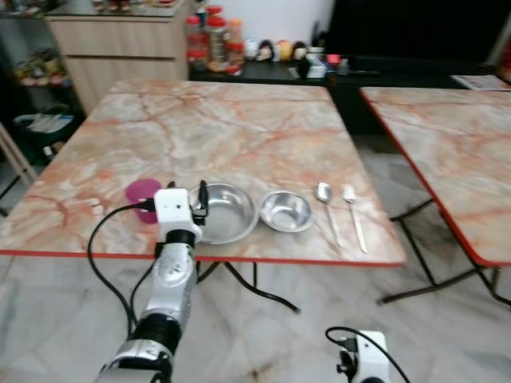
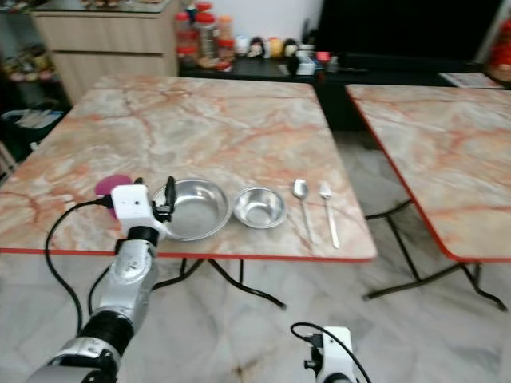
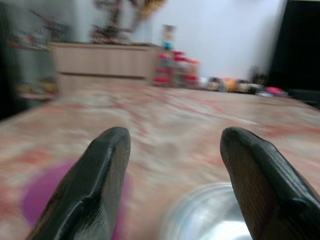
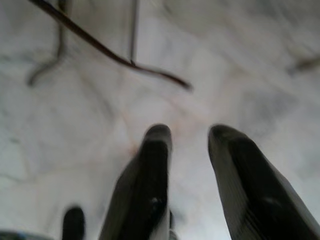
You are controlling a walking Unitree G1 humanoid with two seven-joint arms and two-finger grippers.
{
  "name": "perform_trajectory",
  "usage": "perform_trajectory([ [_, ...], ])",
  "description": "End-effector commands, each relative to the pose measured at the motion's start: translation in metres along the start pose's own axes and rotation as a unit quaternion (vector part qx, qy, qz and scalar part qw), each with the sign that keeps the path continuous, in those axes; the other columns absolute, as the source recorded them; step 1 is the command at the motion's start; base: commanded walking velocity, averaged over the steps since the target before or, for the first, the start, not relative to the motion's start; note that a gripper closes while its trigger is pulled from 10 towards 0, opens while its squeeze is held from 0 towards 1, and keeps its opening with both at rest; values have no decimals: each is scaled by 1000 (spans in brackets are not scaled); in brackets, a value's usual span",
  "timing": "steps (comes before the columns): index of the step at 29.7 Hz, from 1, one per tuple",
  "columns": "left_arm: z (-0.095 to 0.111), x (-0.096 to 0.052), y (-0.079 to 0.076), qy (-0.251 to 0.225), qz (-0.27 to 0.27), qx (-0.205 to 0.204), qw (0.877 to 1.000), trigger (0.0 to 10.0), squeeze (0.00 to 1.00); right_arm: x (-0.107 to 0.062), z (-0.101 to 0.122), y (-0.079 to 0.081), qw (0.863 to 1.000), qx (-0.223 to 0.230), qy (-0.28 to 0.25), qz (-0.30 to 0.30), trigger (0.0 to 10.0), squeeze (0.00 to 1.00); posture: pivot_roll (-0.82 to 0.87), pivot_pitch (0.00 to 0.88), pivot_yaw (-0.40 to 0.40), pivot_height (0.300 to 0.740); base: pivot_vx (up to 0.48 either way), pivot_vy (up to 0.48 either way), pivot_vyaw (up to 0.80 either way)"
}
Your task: Setting the table
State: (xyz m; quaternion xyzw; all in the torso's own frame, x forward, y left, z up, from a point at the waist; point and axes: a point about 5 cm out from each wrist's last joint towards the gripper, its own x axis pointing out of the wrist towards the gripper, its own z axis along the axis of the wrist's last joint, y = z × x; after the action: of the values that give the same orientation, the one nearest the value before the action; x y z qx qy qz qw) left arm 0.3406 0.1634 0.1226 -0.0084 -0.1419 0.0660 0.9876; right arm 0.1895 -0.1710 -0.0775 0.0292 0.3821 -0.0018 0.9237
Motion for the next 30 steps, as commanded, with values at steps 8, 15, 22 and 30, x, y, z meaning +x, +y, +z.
perform_trajectory([
  [8, 16, 8, -10, -32, -1, -17, 999, 10000, 0, -2, -2, -13, 1000, -25, 5, -14, 10000, 0, 10, 0, -63, 740, 406, 0, 160],
  [15, 25, 9, -6, -51, 2, -20, 998, 10000, 0, -3, -3, -13, 1000, -14, 6, -14, 10000, 0, 13, 0, -63, 740, 224, 0, 0],
  [22, 31, 6, 3, -63, 11, -23, 998, 10000, 0, -3, -4, -12, 1000, -15, 7, -12, 10000, 0, 23, 0, -64, 740, 0, 0, 0],
  [30, 43, 0, 28, -76, 34, -15, 996, 10000, 0, -3, -6, -9, 1000, -15, 10, -7, 10000, 0, 36, 0, -63, 740, 0, 0, 0],
])
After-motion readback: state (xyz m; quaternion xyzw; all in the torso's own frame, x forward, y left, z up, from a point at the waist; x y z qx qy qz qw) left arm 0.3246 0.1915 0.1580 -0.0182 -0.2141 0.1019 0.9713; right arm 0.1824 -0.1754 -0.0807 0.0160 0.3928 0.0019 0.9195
